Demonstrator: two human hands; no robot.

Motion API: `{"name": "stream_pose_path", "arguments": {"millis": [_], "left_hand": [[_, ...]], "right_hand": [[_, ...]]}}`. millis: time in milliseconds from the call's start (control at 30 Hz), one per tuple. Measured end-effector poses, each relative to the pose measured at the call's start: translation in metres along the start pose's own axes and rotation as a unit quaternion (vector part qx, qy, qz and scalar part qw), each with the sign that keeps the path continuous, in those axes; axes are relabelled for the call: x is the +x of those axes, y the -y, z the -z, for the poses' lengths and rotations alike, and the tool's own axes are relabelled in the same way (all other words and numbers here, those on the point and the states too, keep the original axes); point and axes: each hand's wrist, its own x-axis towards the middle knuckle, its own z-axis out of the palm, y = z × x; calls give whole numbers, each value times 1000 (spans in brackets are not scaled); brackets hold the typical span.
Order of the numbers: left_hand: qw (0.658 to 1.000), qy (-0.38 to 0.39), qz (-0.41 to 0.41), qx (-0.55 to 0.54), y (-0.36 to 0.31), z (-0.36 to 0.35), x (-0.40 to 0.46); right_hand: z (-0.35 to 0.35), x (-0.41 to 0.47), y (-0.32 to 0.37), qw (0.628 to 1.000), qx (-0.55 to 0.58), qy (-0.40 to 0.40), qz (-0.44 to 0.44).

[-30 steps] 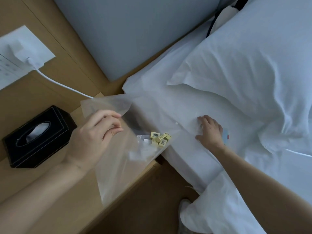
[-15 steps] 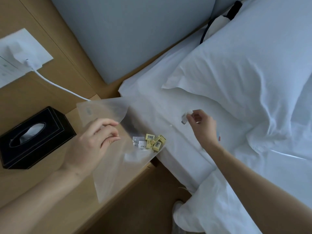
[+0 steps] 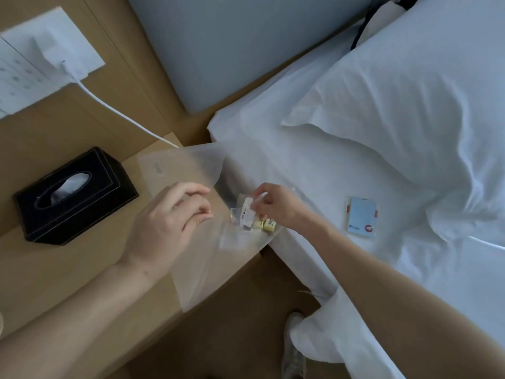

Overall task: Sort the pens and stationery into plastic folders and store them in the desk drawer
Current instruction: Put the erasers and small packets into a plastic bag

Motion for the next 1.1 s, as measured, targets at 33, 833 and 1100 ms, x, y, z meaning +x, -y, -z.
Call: {"name": "stream_pose_path", "arguments": {"millis": [33, 833, 1100], "left_hand": [[1000, 2, 2, -5, 0, -1, -1], [999, -6, 38, -26, 8, -22, -4], [999, -4, 41, -25, 8, -34, 4]], "right_hand": [[-3, 3, 3, 1000, -18, 16, -1], [49, -16, -41, 977, -79, -185, -71], [27, -32, -55, 968, 31, -157, -193]]}}
